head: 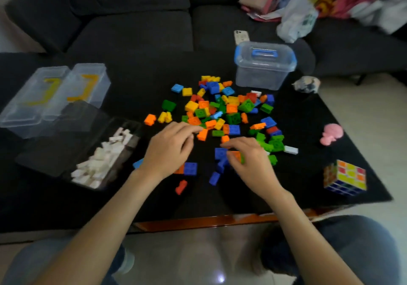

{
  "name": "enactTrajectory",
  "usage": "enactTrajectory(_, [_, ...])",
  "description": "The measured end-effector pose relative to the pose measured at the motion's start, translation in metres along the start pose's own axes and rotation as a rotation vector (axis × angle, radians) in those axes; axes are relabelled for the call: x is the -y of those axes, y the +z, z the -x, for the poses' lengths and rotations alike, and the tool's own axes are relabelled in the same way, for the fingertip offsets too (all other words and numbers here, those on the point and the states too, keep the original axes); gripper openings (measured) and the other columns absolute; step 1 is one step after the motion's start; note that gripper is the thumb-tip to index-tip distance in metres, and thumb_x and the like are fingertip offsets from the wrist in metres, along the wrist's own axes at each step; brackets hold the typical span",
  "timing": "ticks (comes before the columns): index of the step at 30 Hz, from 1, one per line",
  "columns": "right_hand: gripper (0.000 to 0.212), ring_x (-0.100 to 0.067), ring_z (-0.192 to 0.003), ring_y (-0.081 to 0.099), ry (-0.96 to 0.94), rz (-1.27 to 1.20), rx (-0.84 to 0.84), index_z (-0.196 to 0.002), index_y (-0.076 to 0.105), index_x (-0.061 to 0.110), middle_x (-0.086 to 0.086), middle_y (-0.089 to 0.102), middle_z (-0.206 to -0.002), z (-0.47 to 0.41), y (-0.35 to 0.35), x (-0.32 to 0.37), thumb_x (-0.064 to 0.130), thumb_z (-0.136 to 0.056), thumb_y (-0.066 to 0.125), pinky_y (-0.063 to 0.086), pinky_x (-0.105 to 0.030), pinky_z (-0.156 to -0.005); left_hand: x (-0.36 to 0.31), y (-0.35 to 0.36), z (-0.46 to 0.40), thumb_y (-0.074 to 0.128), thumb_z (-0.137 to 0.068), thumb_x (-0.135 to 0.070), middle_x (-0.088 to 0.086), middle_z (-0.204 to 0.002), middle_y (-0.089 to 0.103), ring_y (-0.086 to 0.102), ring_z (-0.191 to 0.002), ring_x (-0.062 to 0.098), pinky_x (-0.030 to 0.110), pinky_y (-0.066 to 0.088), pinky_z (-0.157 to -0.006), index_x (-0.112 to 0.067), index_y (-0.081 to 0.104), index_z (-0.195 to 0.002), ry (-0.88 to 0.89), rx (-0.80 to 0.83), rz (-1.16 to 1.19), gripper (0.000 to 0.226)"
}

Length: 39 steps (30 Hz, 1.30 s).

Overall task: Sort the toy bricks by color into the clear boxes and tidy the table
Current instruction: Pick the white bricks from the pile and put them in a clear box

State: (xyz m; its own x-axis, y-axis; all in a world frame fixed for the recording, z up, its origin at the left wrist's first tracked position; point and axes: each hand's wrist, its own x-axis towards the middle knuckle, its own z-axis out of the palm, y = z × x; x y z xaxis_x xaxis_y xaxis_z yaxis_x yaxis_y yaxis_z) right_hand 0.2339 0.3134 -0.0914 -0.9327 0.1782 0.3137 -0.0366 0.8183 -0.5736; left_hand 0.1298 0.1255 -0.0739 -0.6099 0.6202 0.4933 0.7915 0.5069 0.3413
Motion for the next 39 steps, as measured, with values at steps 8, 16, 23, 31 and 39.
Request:
enactTrajectory(8, [0.043,-0.028,-0.118,0.046,0.355,0.348,0.088,-0.124,0.058,0.013,-0.008,0.052,-0.130,0.015,-0.056,-0.111,-0.004,-0.085,0.051,0.041,-0.036,-0.095,-0.070,0.109,-0.058,0.053,-0.092,-0.021,-0.005,-0.118,0.058,0.046,-0.113,0.015,0.030,0.043,-0.089,-0.022,0.060,-0.119,0.035,0.437,0.101,0.027])
enactTrajectory(16, [0.034,-0.022,-0.105,0.055,0.344,0.397,0.089,-0.124,0.054,0.015,-0.006,0.058,-0.113,0.005,-0.044,-0.124,0.015,-0.091,0.058,0.047,-0.029,-0.080,-0.085,0.146,-0.067,0.060,-0.088,-0.016,-0.002,-0.113,0.049,0.043,-0.108,0.016,0.035,0.051,-0.074,-0.019,0.057,-0.114,0.179,0.495,0.006,0.027])
enactTrajectory(23, [0.036,-0.020,-0.108,0.054,0.241,0.282,0.165,-0.129,0.054,0.020,-0.002,0.057,-0.119,-0.006,-0.030,-0.114,0.017,-0.093,0.053,0.048,-0.030,-0.083,-0.051,0.130,-0.057,0.058,-0.090,-0.021,-0.001,-0.104,0.053,0.046,-0.103,0.017,0.029,0.048,-0.071,-0.017,0.057,-0.102,0.082,0.397,-0.024,0.013])
enactTrajectory(31, [0.020,-0.015,-0.084,0.060,0.188,0.209,0.031,-0.109,0.063,0.014,-0.002,0.053,-0.113,-0.057,-0.052,-0.091,0.017,-0.094,0.051,0.046,-0.022,-0.066,-0.012,0.101,-0.048,0.055,-0.093,-0.033,-0.008,-0.099,0.056,0.049,-0.098,0.010,0.022,0.041,-0.073,-0.022,0.055,-0.103,-0.086,0.333,0.014,0.015])
enactTrajectory(39, [0.033,-0.031,-0.105,0.059,0.209,0.447,0.146,-0.125,0.054,0.010,-0.015,0.050,-0.126,-0.190,-0.039,-0.144,0.008,-0.093,0.052,0.048,-0.038,-0.086,0.025,0.100,-0.085,0.057,-0.092,-0.030,-0.009,-0.099,0.060,0.056,-0.093,0.006,0.021,0.045,-0.071,-0.020,0.058,-0.109,-0.296,0.182,0.099,0.020])
